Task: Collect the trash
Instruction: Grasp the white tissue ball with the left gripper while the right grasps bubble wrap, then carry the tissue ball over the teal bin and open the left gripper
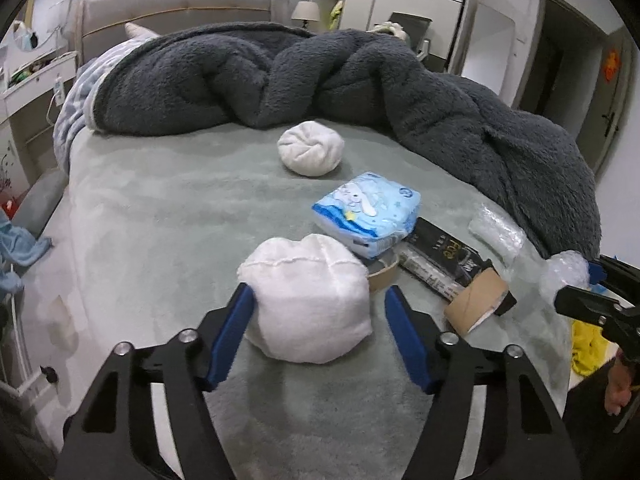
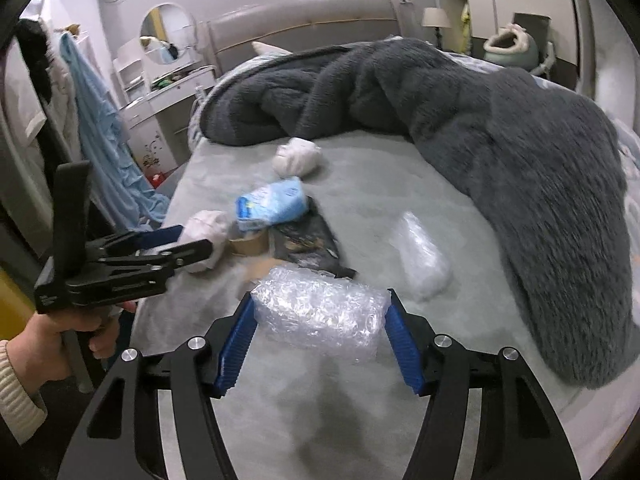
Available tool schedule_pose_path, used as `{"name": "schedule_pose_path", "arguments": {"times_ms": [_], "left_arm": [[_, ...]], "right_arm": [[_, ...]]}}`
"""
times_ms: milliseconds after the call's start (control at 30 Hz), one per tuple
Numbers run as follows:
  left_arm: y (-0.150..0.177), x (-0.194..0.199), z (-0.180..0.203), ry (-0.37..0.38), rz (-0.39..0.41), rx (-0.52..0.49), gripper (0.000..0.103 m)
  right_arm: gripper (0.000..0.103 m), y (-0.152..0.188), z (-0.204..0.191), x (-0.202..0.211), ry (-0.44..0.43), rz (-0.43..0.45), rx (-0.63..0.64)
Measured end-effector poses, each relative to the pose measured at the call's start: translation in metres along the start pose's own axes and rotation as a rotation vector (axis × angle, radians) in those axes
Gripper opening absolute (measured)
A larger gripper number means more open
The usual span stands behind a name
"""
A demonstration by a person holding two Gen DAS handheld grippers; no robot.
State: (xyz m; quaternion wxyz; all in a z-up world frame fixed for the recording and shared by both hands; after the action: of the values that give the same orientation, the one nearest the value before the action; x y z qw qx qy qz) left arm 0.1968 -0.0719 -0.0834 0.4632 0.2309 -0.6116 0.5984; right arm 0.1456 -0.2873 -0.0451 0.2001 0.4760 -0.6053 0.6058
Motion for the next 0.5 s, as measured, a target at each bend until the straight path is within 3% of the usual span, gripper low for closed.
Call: {"name": "schedule_pose_path", "arguments": {"times_ms": [200,333,500], "left_arm": [[0.003,0.002,-0.009,0.013,0.000,0.031,0.048],[0.006,0.015,-0.017,0.064,0.017,0.063,0.044],[0.016,0.032,-0.025,0.057,0.041,0.091,0.044]], "right_arm": [[0.064,-0.010,-0.030,-0.004,0.002,-0.008,0.104],[0.064,-0.022,-0.041,-0.009,-0.018,-0.009,0.132],[0.064,-0.039,-0.055,-0.013,-0.065,-0.014,0.142]]}}
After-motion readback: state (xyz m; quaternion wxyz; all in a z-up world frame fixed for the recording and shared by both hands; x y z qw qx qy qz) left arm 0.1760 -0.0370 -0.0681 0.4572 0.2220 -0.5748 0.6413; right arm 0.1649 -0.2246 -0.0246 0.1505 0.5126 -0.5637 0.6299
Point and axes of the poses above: each gripper's, at about its wrist camera, not at the fingertips, and x roughly against the way its jaws point, z to its right, y to its underside, the point moved 1 cm from there along -x, roughly the way its jaws point, and after that the axes turned 14 degrees about -z, right-handed, at the moved point
